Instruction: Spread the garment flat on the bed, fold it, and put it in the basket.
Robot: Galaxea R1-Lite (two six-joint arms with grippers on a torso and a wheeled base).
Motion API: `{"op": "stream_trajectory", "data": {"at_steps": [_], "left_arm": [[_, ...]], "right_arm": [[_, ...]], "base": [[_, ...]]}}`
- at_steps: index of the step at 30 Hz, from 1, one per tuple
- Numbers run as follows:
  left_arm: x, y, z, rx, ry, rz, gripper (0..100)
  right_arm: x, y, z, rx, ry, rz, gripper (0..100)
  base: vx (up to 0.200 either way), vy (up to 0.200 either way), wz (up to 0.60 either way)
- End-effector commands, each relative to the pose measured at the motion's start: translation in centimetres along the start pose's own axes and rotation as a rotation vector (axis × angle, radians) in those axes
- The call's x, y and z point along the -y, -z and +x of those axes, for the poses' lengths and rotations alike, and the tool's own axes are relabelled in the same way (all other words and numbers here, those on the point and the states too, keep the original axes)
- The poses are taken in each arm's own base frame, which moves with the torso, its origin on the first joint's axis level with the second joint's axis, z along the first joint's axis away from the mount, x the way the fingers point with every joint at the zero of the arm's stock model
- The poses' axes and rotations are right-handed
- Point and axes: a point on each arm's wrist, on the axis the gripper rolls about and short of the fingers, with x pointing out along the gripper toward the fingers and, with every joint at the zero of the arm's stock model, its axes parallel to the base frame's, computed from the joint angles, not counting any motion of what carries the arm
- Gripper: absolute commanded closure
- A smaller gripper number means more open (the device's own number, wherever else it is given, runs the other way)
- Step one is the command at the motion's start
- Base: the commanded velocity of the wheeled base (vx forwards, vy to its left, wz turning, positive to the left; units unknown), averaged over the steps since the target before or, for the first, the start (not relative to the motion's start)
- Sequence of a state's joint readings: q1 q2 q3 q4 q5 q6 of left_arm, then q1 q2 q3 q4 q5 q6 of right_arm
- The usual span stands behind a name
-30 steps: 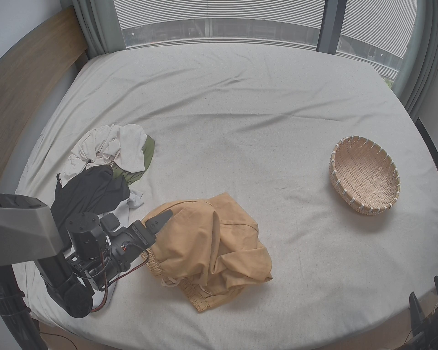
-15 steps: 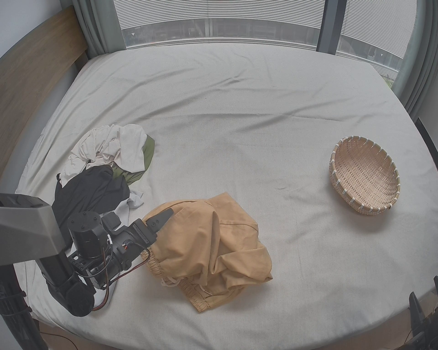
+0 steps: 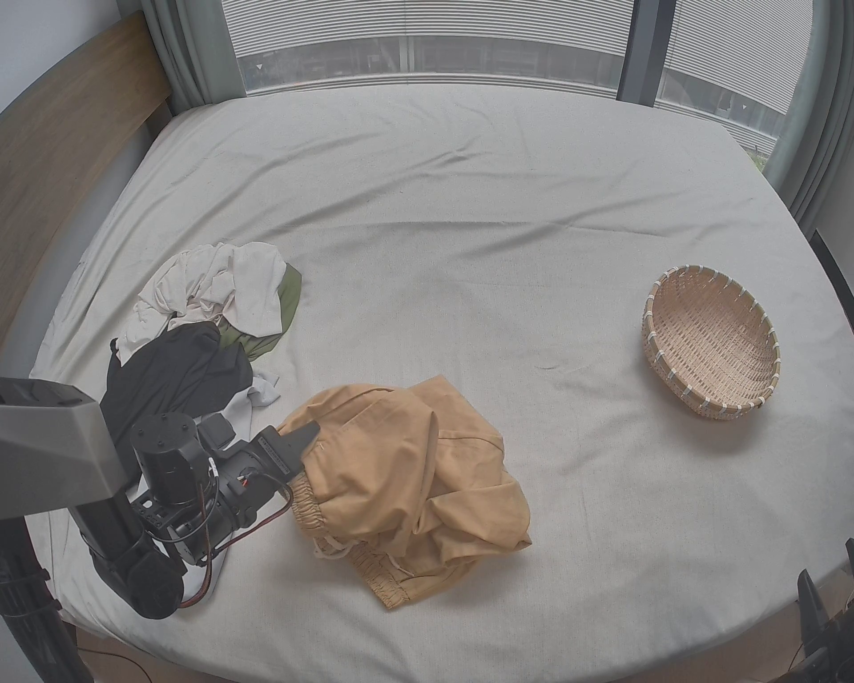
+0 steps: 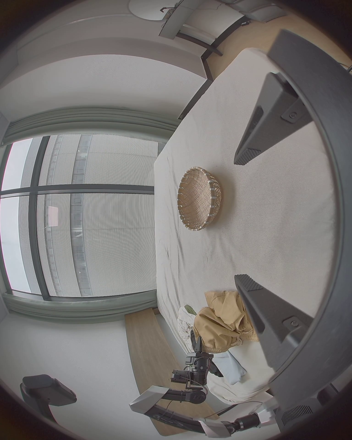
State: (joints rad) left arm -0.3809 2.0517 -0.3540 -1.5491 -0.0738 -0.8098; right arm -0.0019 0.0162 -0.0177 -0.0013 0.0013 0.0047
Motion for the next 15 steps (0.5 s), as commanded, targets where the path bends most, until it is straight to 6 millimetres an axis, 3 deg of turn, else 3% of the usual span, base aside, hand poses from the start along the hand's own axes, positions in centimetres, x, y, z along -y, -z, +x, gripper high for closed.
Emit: {"op": "stream_trajectory", "data": {"at_steps": [1, 5, 7, 12, 15], "left_arm": [[2.1, -1.1, -0.3, 0.039, 0.091, 0.008, 100], [4.6, -2.6, -0.7, 0.063, 0.225, 0.023, 100], [6.6, -4.4, -0.4, 0.084, 0.356, 0.064, 100], [8.1, -6.1, -1.5, -0.013, 0.544, 0.134, 100], [8.8, -6.5, -2.6, -0.094, 0.628, 0.159, 100]], "right_arm": [[0.0, 0.5, 0.1, -0.014, -0.001, 0.000, 0], [0.0, 0.5, 0.1, -0.014, -0.001, 0.000, 0], [0.0, 0.5, 0.1, -0.015, 0.001, 0.000, 0], [0.0, 0.5, 0.1, -0.015, 0.001, 0.000, 0], [0.0, 0.5, 0.1, -0.015, -0.001, 0.000, 0]], "base": [[0.000, 0.000, 0.00], [0.000, 0.000, 0.00], [0.000, 0.000, 0.00], [0.000, 0.000, 0.00], [-0.200, 0.000, 0.00]]}}
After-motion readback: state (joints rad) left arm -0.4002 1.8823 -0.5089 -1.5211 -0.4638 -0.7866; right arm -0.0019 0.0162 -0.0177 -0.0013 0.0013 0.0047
